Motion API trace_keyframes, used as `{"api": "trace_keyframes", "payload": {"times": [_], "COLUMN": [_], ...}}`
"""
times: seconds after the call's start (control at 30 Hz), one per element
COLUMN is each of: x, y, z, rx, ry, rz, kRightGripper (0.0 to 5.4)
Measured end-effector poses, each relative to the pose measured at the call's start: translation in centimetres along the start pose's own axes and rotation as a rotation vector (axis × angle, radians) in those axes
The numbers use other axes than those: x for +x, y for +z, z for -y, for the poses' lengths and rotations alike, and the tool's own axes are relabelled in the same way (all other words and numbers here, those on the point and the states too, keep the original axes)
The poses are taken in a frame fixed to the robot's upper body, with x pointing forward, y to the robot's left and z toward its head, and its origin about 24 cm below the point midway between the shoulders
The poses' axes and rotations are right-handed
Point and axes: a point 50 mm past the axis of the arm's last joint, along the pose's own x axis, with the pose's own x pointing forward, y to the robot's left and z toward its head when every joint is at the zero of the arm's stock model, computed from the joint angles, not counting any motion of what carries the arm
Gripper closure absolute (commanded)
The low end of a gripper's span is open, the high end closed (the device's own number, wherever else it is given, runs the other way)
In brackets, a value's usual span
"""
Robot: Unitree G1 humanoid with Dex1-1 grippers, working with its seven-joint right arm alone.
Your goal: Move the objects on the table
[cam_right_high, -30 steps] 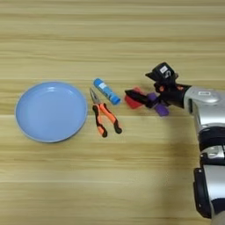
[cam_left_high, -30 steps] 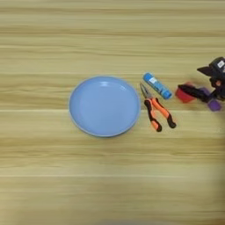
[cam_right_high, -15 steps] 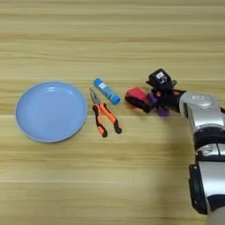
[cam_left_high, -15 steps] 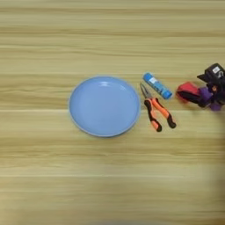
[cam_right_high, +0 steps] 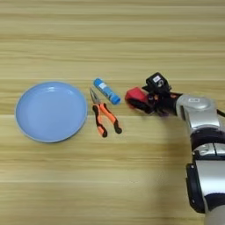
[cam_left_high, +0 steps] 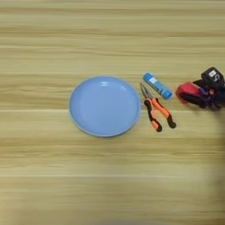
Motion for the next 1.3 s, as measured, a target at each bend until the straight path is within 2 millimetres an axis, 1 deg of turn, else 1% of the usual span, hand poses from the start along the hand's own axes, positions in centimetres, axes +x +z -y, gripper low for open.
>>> {"api": "trace_keyframes", "payload": {"times": [0.37,0.67,0.77,0.9,1.07,1.2,1.3], "x": [0.1,0.1,0.1,0.1,0.0,0.0,0.2], "y": [0.1,0.2,0.6,1.9,4.2,6.4,7.3], "z": [0.1,0.1,0.1,0.2,0.1,-0.8,-2.1], "rx": [0.001,-0.002,-0.014,-0.052,-0.098,-0.147,-0.176], "ry": [-0.003,-0.003,-0.004,-0.006,-0.002,0.027,0.067], "rz": [-0.007,-0.004,0.011,0.052,0.116,0.185,0.206], "kRightGripper": [3.09,3.14,3.14,3.14,3.14,3.14,3.14]}}
